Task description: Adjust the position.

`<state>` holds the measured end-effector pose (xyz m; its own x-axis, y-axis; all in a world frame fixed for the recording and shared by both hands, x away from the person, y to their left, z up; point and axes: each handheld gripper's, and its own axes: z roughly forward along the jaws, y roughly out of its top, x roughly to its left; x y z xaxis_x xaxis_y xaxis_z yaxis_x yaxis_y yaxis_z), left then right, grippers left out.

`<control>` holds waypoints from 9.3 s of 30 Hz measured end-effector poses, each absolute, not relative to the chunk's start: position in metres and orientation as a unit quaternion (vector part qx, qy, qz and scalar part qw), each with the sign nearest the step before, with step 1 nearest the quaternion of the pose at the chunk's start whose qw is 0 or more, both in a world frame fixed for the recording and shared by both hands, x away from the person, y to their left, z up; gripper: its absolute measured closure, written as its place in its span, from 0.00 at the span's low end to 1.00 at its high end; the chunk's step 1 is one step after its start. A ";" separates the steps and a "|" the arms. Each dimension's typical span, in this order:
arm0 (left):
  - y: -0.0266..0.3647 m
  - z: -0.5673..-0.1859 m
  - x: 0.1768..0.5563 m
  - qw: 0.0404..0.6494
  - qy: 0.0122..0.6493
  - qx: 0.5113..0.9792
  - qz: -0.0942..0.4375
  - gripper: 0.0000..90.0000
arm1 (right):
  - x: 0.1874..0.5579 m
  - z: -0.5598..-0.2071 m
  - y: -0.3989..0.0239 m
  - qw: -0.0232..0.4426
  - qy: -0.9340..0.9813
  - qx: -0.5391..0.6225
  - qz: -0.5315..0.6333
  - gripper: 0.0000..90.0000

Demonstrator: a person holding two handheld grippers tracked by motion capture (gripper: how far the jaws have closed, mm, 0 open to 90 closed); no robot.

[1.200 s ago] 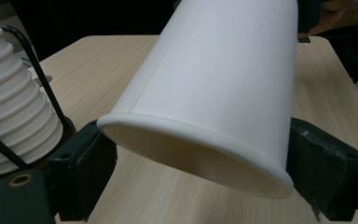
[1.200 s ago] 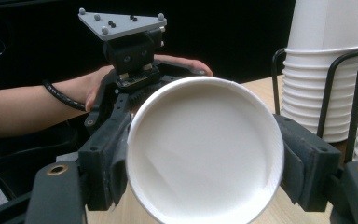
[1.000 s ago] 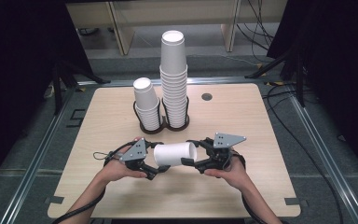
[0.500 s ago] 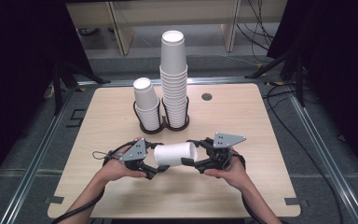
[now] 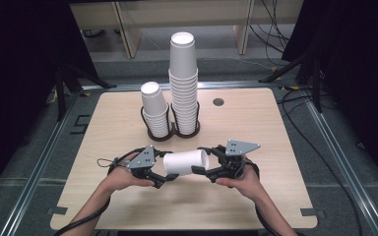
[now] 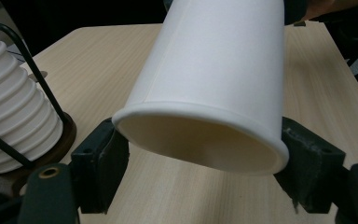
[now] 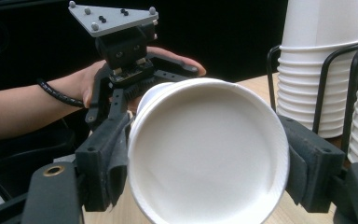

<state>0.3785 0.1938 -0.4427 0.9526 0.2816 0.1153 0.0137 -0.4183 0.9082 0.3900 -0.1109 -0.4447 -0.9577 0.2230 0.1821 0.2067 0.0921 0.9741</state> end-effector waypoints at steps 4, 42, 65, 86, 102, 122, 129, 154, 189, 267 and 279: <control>0.194 -0.441 0.378 0.531 0.088 0.833 0.131 0.27 | 0.391 -0.444 -0.110 0.016 0.738 0.144 0.659 0.28; 0.197 -0.424 0.381 0.459 0.062 0.871 0.166 0.27 | 0.390 -0.441 -0.113 0.025 0.752 0.158 0.639 0.17; 0.191 -0.401 0.383 0.324 0.012 0.927 0.188 0.27 | 0.388 -0.443 -0.116 0.052 0.780 0.159 0.604 0.17; 0.185 -0.395 0.385 0.244 -0.020 0.952 0.183 0.27 | 0.389 -0.441 -0.106 0.050 0.802 0.148 0.577 0.17; 0.180 -0.390 0.385 0.206 -0.039 0.962 0.173 0.27 | 0.391 -0.436 -0.096 0.051 0.814 0.127 0.564 0.19; 0.173 -0.389 0.387 0.160 -0.039 0.971 0.174 0.26 | 0.392 -0.436 -0.088 0.046 0.829 0.127 0.543 0.22; 0.171 -0.386 0.388 0.155 -0.039 0.973 0.169 0.26 | 0.394 -0.435 -0.077 0.044 0.836 0.115 0.535 0.24; 0.165 -0.384 0.389 0.143 -0.050 0.975 0.162 0.26 | 0.398 -0.432 -0.053 0.036 0.864 0.093 0.494 0.27; 0.161 -0.381 0.387 0.154 -0.059 0.973 0.163 0.26 | 0.401 -0.443 -0.041 0.021 0.883 0.091 0.460 0.27; 0.194 -0.417 0.394 0.455 0.084 0.877 0.129 0.06 | 0.394 -0.457 -0.079 0.095 0.831 0.092 0.541 0.32; 0.193 -0.442 0.395 0.510 0.148 0.842 0.099 0.06 | 0.393 -0.461 -0.082 0.111 0.814 0.103 0.561 0.31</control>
<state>0.3949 0.1928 -0.4416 0.9367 0.3498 0.0153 0.1487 -0.4370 0.8871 0.3930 -0.0825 -0.4611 -0.9546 0.2909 -0.0648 0.0428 0.3492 0.9361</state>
